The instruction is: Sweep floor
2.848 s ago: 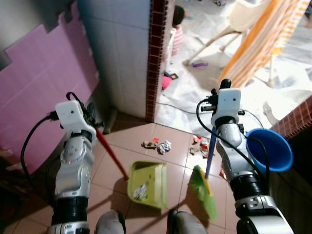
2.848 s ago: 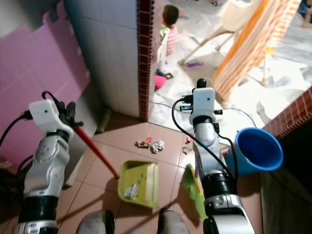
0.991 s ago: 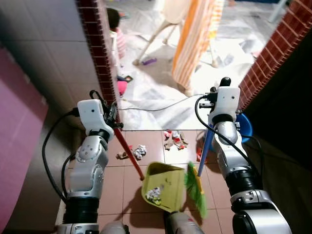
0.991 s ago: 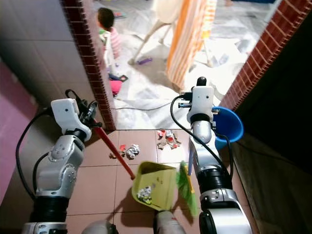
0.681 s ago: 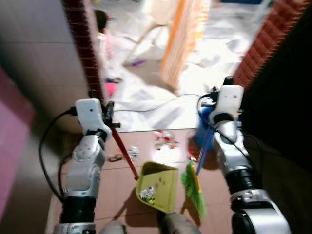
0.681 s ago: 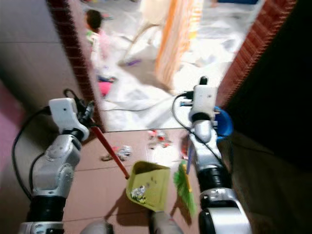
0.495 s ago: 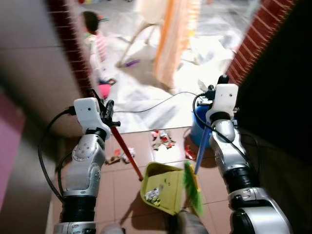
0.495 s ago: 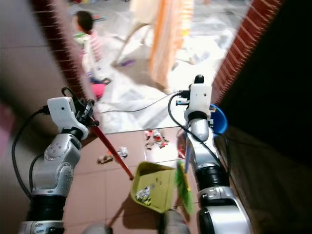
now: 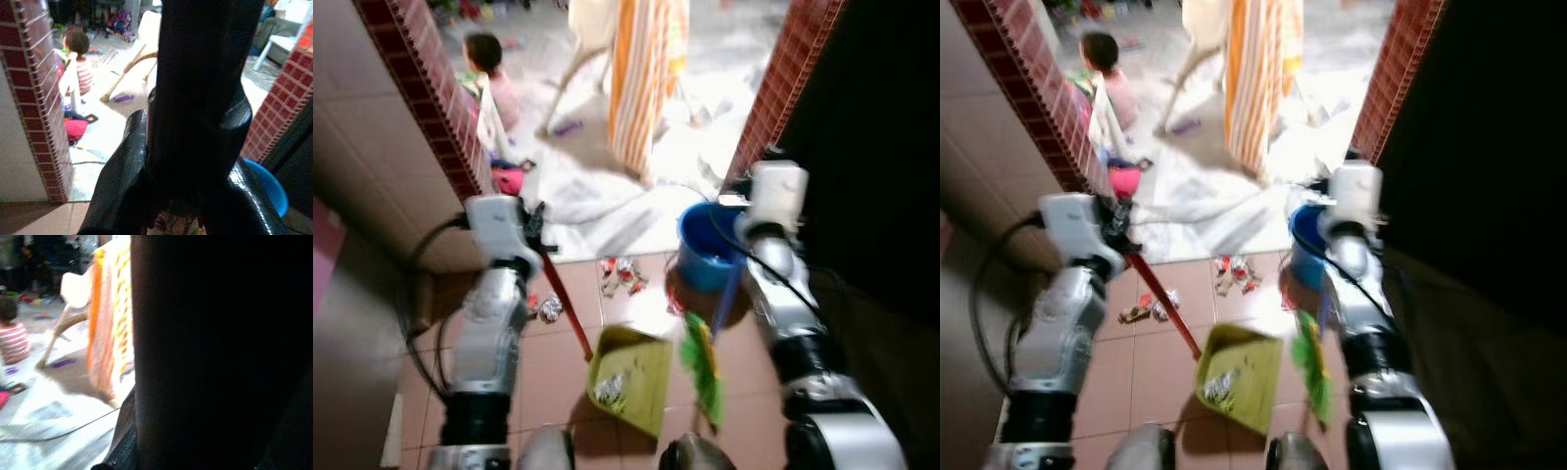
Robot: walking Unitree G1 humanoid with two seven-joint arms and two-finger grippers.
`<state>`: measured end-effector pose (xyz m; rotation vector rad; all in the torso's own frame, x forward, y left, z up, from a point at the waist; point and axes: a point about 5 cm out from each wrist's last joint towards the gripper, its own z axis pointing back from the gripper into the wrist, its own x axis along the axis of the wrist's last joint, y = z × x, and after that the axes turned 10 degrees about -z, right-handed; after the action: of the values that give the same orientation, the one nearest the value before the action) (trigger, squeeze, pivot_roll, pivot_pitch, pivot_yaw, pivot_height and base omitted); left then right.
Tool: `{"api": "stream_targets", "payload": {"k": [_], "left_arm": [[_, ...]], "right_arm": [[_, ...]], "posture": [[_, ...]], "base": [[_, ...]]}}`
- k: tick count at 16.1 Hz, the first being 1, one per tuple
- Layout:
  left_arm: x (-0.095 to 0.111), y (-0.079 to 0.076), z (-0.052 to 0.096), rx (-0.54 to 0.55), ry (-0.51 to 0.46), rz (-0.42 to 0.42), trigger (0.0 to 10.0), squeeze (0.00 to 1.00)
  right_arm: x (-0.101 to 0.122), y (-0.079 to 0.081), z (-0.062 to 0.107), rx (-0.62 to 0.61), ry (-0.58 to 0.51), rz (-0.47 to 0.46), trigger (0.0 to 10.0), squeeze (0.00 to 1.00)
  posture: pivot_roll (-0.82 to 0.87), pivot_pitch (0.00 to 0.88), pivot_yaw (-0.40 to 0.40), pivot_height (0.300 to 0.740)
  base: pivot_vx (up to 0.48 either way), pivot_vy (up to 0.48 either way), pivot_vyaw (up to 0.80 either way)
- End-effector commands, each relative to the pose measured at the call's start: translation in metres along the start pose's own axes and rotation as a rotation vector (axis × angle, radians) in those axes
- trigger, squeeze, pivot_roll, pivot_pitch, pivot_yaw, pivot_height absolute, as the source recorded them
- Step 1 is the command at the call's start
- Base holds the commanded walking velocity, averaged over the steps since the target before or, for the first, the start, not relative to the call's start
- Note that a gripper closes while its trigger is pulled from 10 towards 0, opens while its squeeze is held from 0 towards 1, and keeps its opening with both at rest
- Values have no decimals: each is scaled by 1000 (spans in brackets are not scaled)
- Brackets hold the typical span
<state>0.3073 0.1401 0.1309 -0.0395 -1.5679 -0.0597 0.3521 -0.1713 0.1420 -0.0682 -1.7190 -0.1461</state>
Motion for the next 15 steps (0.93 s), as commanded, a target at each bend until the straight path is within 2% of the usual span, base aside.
{"api": "stream_targets", "payload": {"k": [1, 4, 6, 10, 15], "left_arm": [[18, 2, -4, 3, -72, 44, 10000, 0], [26, 9, -6, 43, -93, 49, 10000, 0], [44, 24, -11, 123, -155, 41, 10000, 0], [80, 40, -18, 216, -260, 88, 10000, 0], [116, 59, -23, 295, -372, 107, 10000, 0]], "right_arm": [[4, 6, -1, 16, -21, 15, 10000, 0], [1, 1, 1, 8, -15, 25, 10000, 0], [-1, -8, 3, -14, -7, 44, 10000, 0], [-1, -10, 3, -16, -5, 48, 10000, 0], [-1, -8, 3, -5, -2, 47, 10000, 0]], "posture": [[18, 52, -2, 740], [20, 48, -1, 740], [17, 51, 0, 740], [8, 55, -1, 740], [8, 56, -6, 740]], "base": [[0, 0, 0], [0, 0, 0], [0, 0, -247], [0, 0, -675], [0, 0, 0]]}}
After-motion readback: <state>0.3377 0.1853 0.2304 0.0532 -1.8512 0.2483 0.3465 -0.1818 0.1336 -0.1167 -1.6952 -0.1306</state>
